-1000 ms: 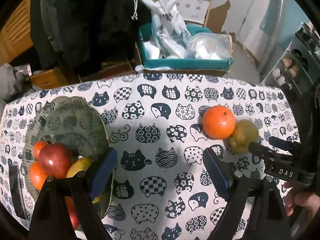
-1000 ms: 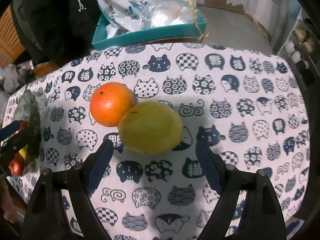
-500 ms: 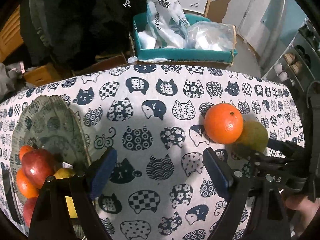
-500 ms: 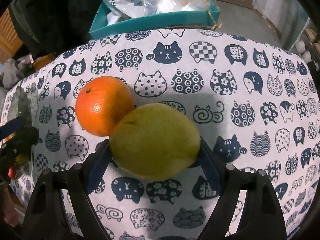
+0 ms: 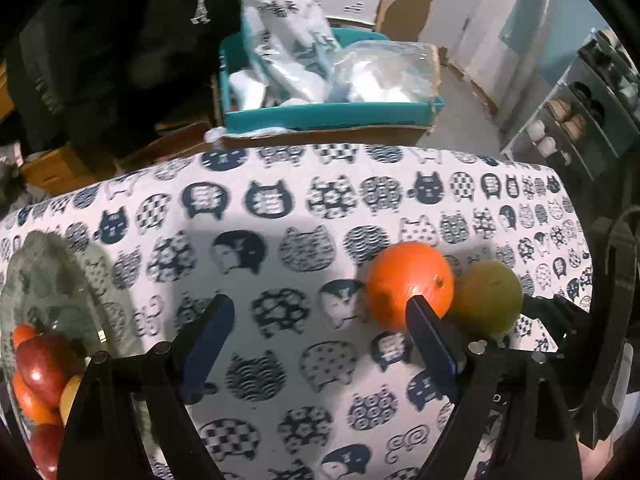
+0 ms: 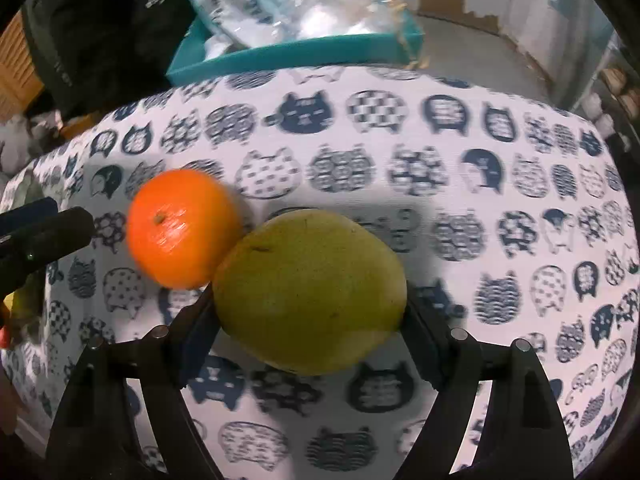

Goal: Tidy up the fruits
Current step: 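Grasp the large orange with the left gripper while the right gripper grasps the yellow-green pear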

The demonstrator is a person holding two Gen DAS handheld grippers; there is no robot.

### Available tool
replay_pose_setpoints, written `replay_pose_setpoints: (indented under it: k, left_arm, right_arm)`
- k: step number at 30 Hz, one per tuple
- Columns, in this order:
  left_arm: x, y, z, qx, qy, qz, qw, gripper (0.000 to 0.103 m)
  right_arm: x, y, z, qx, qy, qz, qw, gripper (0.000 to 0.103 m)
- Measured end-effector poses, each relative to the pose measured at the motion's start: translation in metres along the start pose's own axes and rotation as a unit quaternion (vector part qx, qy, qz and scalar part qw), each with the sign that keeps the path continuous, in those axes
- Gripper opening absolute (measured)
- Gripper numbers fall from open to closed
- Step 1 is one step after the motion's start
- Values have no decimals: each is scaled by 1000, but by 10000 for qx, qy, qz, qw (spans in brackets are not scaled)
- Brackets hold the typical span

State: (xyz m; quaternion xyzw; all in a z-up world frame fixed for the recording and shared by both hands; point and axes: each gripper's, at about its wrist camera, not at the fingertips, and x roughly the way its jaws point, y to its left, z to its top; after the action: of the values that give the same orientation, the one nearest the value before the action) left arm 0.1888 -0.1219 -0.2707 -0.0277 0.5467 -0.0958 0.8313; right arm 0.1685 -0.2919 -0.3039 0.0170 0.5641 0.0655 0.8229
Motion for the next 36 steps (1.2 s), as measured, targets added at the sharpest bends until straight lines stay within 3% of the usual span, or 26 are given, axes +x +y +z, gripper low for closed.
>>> replay_pose_setpoints:
  k: [10,18,24,36]
  left_arm:
    - [24,-36,5,278,147,-228,9992,89]
    - [49,-53,5,224,334,-274,9988,89]
    - [56,-57,4,173,362,-202,9990,70]
    - [33,-49,-4,326,158,-106,9993,68]
  right_arm:
    - [-16,-52,-7,629,-165,-341,9973,82]
    - [-19,-59,-8,655,-199,-450,9966,82]
    - [-20,-56,-10,567,-196,-413,9973,82]
    - [-39,-49,-6,516,-430,-459,9967,82]
